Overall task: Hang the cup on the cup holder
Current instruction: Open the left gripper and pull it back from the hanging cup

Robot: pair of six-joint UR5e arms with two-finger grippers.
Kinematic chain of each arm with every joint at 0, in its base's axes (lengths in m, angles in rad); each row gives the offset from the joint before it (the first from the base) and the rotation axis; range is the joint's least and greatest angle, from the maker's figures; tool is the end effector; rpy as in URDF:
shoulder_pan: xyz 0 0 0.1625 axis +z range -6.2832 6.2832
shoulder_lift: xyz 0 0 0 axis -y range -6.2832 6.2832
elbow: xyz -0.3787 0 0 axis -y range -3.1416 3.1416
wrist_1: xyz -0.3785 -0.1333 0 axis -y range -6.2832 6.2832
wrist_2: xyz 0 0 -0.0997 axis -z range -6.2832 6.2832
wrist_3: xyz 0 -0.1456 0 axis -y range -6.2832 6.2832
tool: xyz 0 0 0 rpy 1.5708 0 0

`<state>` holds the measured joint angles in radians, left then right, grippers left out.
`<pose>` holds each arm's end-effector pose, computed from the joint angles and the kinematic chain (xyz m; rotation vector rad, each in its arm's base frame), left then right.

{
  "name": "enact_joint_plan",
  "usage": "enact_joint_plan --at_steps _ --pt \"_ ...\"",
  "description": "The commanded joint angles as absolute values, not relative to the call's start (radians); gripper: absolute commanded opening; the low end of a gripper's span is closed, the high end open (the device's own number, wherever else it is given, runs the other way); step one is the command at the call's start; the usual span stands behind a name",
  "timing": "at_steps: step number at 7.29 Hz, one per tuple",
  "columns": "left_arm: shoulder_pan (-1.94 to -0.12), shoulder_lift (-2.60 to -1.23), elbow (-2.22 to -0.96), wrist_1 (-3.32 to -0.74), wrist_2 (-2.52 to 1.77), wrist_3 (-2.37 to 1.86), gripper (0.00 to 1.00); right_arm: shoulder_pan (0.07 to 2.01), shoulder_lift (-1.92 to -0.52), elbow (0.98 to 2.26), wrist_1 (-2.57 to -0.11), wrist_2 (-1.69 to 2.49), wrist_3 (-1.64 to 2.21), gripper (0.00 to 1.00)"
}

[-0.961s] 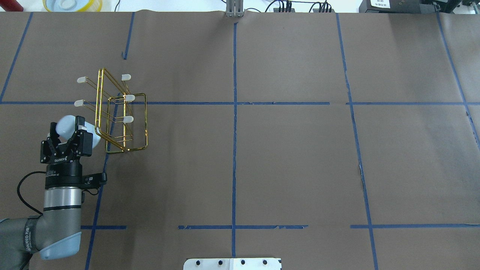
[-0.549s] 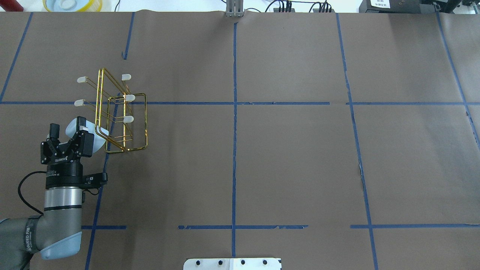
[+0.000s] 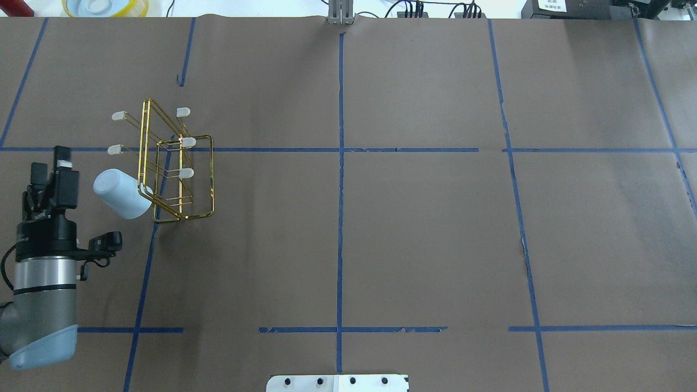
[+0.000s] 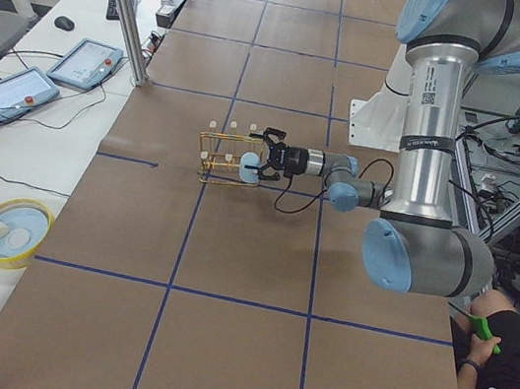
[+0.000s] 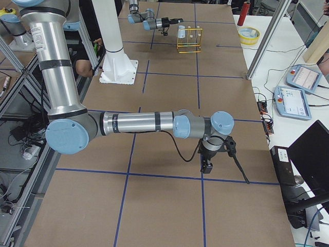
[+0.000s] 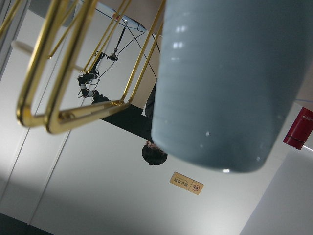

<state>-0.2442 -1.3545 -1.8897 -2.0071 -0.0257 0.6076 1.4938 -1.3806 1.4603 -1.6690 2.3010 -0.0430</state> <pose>0.3039 -0.3631 0.4457 0.9848 -1.3348 1.0979 -0.0060 -0.5477 0.6145 -0.0301 -0.7301 -0.1079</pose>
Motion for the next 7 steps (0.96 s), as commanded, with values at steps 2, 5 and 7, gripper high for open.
enact_joint_plan --at_steps 2,5,7 --pt "-0.31 -1.223 -1.904 -2.054 -0.199 -0.082 1.0 1.494 -1.381 1.46 -1.669 2.301 -0.044 1.0" --pt "-0.476 -1.204 -1.908 -2.514 -0.752 -0.302 1.0 1.494 -1.381 1.46 -1.669 2.301 -0.044 1.0" --pt "-0.701 -1.267 -1.904 -2.594 -1.181 -0.337 1.0 1.494 -1.381 1.46 -1.669 2.301 -0.044 1.0"
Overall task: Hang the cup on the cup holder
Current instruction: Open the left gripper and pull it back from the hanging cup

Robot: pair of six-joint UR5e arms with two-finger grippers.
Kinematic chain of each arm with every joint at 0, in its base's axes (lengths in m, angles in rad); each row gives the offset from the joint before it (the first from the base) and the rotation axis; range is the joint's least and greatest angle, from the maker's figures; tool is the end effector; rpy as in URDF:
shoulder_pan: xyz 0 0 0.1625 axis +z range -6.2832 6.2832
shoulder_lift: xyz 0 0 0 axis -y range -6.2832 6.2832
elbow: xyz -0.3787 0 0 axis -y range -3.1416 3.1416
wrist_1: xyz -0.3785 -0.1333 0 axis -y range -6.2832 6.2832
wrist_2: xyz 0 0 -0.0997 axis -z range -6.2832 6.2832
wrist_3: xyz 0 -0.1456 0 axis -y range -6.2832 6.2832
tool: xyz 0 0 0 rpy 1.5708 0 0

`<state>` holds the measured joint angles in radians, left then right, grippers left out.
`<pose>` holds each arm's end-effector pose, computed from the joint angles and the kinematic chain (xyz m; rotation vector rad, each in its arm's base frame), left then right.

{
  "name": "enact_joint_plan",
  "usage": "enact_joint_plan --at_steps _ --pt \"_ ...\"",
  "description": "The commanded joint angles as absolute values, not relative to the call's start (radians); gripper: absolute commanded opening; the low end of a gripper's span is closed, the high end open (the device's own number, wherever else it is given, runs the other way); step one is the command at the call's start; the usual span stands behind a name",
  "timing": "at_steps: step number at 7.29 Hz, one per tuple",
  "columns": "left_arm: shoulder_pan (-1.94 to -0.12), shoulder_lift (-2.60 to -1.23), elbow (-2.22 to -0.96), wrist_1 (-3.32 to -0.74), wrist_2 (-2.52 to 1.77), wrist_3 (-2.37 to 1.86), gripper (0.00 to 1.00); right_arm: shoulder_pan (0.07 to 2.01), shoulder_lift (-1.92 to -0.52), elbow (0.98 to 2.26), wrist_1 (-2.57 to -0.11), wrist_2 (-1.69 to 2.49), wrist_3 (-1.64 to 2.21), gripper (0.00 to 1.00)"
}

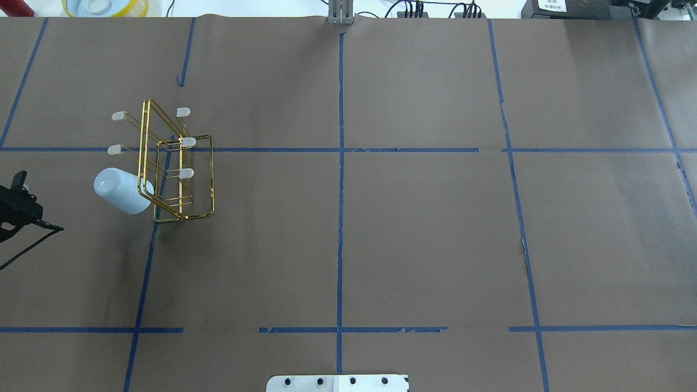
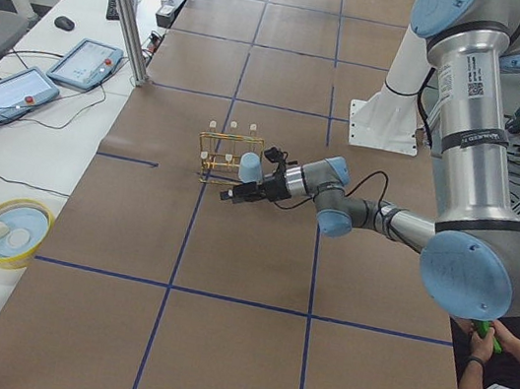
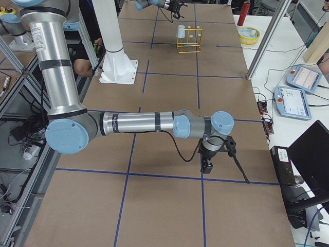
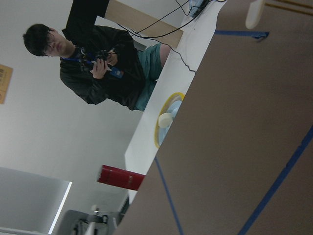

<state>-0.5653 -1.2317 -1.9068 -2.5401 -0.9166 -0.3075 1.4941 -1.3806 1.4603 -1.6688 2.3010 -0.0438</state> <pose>0.2225 -0.4039 0.5045 1.1041 0.0912 0.3098 -0.0058 -0.5478 0.6145 -0.0295 -0.7302 -0.1084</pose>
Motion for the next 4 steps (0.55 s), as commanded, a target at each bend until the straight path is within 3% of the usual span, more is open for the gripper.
enact_joint_plan --at_steps 1,4 --pt "-0.841 -1.322 -1.885 -2.583 -1.421 -0.38 1.0 1.494 -1.381 1.46 -1.669 2.301 -0.043 1.0" --pt "-1.197 -1.501 -1.725 -2.327 -2.082 -0.438 1.0 1.494 -1.381 1.46 -1.669 2.301 -0.043 1.0"
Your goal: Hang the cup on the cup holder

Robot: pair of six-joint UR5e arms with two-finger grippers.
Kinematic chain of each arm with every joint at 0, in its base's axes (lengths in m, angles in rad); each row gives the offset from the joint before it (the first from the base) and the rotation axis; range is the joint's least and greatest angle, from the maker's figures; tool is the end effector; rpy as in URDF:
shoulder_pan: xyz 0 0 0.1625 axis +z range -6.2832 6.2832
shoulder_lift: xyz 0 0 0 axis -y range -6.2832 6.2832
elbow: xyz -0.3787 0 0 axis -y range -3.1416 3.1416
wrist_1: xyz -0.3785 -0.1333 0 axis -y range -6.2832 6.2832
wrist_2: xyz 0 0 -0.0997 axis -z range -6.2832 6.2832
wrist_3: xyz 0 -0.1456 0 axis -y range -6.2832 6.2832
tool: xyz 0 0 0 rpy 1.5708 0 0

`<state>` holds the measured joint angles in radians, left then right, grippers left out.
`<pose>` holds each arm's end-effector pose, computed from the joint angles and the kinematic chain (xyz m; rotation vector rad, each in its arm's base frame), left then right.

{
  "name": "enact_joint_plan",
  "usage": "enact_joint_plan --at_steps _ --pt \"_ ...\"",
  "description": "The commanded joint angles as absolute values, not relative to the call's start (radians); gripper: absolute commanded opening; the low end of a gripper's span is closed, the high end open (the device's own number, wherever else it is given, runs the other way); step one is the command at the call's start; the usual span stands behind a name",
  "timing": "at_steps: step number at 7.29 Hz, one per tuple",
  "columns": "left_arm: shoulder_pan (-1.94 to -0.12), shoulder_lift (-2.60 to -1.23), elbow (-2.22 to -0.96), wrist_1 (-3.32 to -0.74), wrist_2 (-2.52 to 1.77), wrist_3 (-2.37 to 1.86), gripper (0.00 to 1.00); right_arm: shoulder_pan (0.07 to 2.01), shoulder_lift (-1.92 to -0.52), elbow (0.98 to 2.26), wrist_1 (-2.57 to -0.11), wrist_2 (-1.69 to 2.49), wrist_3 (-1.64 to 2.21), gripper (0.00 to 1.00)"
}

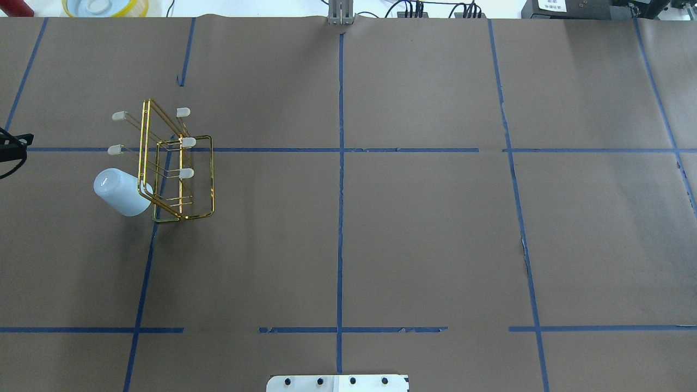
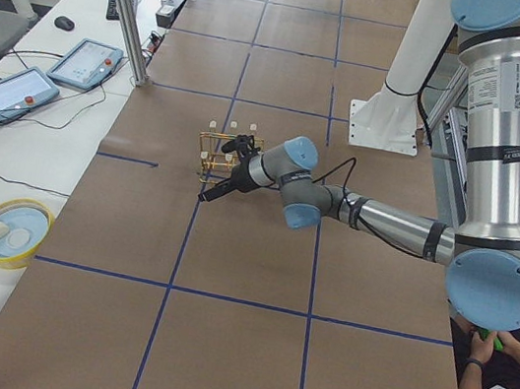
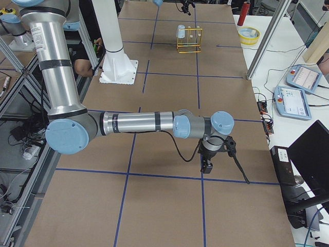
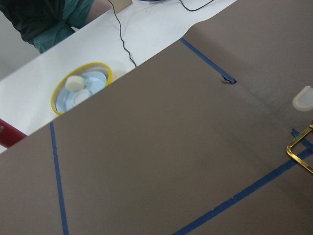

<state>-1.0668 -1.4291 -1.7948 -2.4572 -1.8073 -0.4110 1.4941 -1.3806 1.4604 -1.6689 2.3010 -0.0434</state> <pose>0.1531 -0.4830 0.5043 0.7697 0.6219 0.1998 -0.0058 -0.5478 0.6145 -0.0296 -0.7302 -0.1080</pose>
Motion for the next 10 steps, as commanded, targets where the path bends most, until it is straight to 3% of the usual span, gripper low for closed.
enact_joint_plan --at_steps 1,4,6,10 --pt "-1.259 -1.528 -1.701 -2.169 -2.271 -0.437 1.0 1.494 -1.381 1.46 -1.669 2.301 -0.044 1.0" --pt "-1.411 -1.701 -1.53 -1.873 -2.473 -0.431 1.0 1.494 -1.381 1.46 -1.669 2.301 -0.044 1.0" --pt "-1.41 -1.709 -1.5 -1.861 -2.488 -0.426 1.0 1.494 -1.381 1.46 -1.669 2.301 -0.043 1.0" --pt "-1.422 -1.649 -1.555 -1.934 -2.47 -0.41 1.0 1.494 -1.381 1.46 -1.669 2.301 -0.043 1.0"
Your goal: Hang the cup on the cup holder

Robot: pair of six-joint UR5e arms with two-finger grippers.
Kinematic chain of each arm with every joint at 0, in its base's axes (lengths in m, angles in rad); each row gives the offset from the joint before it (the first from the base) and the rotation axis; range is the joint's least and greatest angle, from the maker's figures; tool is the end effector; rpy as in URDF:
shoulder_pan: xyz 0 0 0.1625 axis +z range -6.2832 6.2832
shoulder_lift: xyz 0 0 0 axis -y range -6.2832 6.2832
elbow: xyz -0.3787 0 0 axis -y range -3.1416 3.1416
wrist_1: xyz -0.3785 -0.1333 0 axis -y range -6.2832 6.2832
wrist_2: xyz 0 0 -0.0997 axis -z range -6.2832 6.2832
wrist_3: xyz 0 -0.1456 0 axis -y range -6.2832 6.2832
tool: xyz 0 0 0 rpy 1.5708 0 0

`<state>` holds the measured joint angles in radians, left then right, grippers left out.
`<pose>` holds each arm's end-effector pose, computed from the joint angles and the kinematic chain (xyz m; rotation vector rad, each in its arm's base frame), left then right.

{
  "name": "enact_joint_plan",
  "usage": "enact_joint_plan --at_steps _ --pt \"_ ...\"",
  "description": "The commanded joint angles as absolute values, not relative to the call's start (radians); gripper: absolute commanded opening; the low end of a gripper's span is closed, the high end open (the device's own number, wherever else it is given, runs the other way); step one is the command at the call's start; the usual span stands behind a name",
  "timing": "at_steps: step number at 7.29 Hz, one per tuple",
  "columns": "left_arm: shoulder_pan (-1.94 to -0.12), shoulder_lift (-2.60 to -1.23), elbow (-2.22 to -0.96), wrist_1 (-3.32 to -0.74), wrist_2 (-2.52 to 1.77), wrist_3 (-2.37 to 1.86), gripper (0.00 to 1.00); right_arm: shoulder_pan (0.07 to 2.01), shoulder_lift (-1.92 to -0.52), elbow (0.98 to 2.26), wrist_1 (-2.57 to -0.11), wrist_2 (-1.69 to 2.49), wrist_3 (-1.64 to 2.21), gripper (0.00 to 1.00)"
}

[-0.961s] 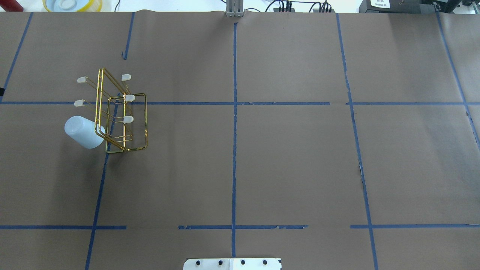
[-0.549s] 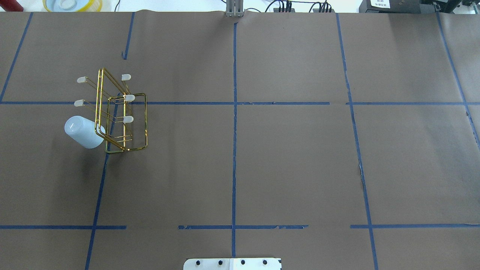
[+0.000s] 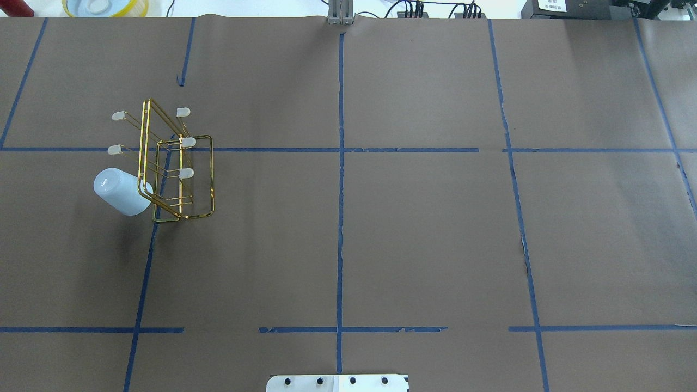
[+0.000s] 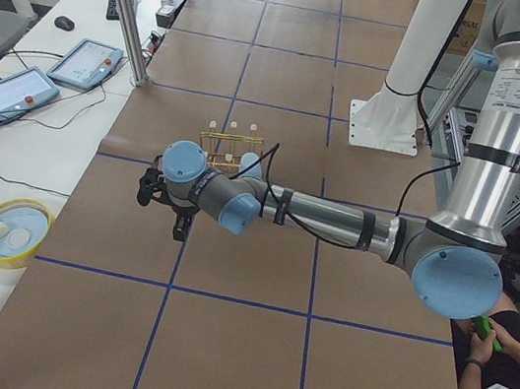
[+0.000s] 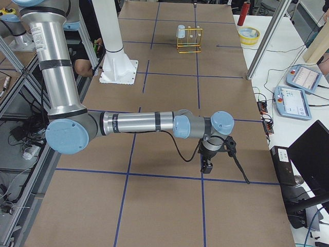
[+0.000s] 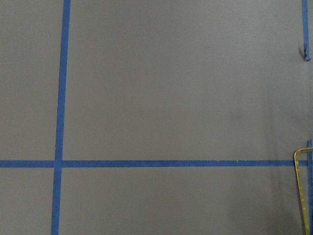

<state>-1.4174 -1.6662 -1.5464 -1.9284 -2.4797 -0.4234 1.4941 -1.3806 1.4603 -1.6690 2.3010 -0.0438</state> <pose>0.0645 -0.5380 0.5526 0.1274 0.9694 -0.0534 -0.0058 -0.5477 0.6145 -0.0297 -0.7302 -0.1083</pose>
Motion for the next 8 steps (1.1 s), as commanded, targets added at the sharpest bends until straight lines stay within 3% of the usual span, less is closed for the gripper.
enact_joint_plan --at_steps 1,8 --pt "-1.437 -1.626 -1.563 -1.93 -2.43 -0.318 1.0 1.494 -1.381 1.46 -1.669 2.301 -0.044 1.0" --pt "-1.506 -1.6 -1.528 -1.868 -2.367 -0.121 1.0 1.494 -1.381 1.46 -1.669 2.301 -0.043 1.0"
